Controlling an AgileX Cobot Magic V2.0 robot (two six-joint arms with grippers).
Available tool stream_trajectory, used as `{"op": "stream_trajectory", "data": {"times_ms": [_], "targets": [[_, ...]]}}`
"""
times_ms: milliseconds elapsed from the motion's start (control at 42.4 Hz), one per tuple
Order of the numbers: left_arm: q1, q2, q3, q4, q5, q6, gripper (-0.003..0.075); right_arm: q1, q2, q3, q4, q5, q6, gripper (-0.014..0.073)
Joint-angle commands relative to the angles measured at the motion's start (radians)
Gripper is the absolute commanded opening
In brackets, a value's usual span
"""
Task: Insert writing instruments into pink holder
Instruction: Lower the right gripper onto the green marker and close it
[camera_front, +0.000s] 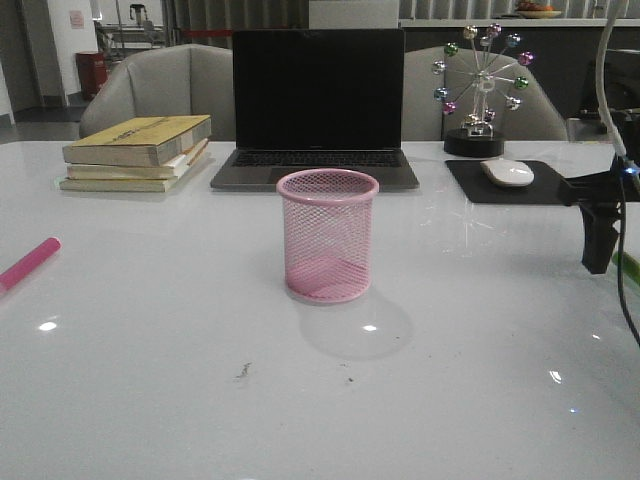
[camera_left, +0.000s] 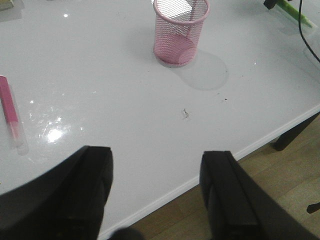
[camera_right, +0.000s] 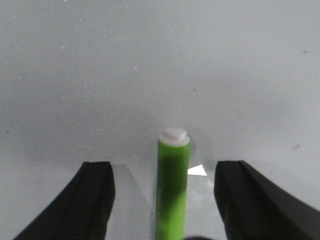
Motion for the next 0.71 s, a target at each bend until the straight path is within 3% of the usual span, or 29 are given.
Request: {"op": "stream_trajectory", "data": {"times_ms": [0,165,236,684], "targets": [[-0.008,0.008,-0.026,-0.02,-0.072,-0.002,0.0455,-0.004,-0.053,-0.035,-0.002,-0.02,-0.023,0.0494],[-0.008,0.008,-0.026,-0.02,-0.072,-0.002,0.0455,-0.004,-0.053,-0.035,-0.002,-0.021,-0.025,0.0281],[-0.008,0.008,-0.026,-0.02,-0.072,-0.002,0.0455,-0.004,-0.053,-0.035,-0.002,-0.02,-0.025,0.024],[-0.008,0.008,-0.026,-0.02,-0.072,-0.002,0.0454,0.002,-0.124,-0.021,0.018,-0.05,-0.025,0.0225]]}}
